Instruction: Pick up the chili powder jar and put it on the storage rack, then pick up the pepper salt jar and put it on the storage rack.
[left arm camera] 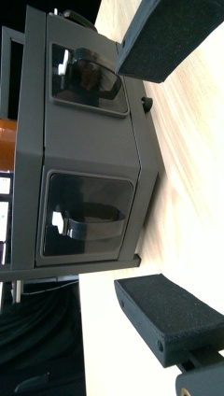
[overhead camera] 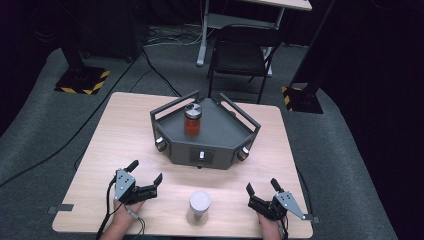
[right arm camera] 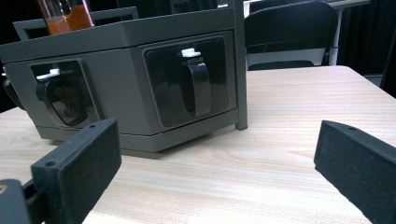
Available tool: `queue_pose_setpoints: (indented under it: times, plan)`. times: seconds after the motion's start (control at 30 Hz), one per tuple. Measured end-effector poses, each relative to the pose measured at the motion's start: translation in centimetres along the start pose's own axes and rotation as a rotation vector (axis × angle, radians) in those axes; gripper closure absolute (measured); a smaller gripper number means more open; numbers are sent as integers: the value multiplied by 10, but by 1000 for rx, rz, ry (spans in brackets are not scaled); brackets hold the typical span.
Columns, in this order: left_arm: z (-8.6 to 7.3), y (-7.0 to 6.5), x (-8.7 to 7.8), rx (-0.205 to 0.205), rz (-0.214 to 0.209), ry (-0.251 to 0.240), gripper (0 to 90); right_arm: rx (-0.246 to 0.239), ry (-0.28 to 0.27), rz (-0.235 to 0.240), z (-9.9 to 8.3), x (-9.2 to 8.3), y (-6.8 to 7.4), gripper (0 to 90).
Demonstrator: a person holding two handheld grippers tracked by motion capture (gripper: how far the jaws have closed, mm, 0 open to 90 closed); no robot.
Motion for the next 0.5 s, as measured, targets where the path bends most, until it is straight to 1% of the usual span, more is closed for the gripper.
queue_pose_setpoints:
  times: [0.23, 0.5]
  plan:
    - [0, 0, 1, 2, -4, 5, 7, -4, 0, 2, 0, 0, 0, 0]
    - [0, 1, 1, 0, -9, 7, 7, -29, -8, 8, -1, -1, 2, 0]
Point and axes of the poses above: each handheld gripper's, and its own axes: x roughly forward along the jaws, z roughly out of its top, y roughly to its left, the point moved 3 cm from there along x, roughly forward along the jaws, and after that the axes turned 9 degrees about x, right-handed, at the moved point
